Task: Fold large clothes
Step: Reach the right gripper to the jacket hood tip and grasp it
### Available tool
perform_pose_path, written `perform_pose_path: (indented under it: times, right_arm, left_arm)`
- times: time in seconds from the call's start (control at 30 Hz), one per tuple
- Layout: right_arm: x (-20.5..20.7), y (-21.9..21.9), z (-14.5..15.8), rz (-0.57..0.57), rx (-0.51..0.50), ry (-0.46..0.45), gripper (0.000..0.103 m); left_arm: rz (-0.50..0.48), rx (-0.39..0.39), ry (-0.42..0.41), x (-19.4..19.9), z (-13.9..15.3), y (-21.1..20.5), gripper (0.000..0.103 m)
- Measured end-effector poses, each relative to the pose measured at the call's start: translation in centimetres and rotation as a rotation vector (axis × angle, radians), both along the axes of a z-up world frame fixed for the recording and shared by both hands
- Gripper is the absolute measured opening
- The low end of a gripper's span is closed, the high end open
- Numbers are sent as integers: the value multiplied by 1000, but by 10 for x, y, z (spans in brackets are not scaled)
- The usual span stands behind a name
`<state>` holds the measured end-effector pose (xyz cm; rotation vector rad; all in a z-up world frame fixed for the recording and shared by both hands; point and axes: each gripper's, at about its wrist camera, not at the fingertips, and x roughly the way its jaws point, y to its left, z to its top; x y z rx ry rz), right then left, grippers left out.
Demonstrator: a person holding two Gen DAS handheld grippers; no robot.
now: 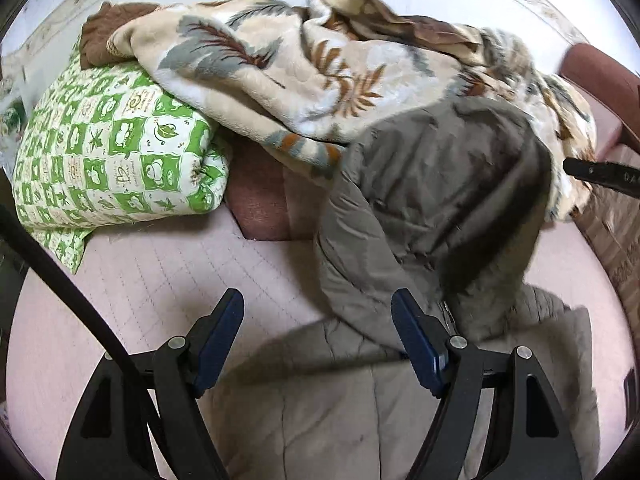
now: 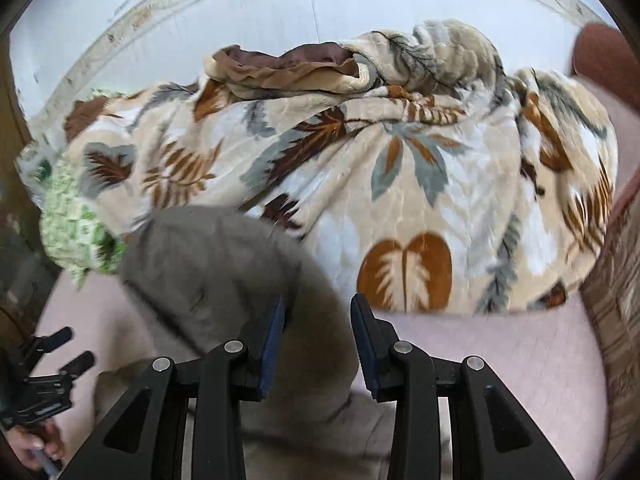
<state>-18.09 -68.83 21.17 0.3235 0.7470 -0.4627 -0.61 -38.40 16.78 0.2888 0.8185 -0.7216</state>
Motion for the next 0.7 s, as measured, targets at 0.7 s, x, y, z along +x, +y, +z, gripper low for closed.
perform_pose_path:
  times: [0.7]
  right_arm:
    - [-72,86,32,215,-188,-170,6]
  left_arm:
    - [-48,-215,162,-14,7,36,75]
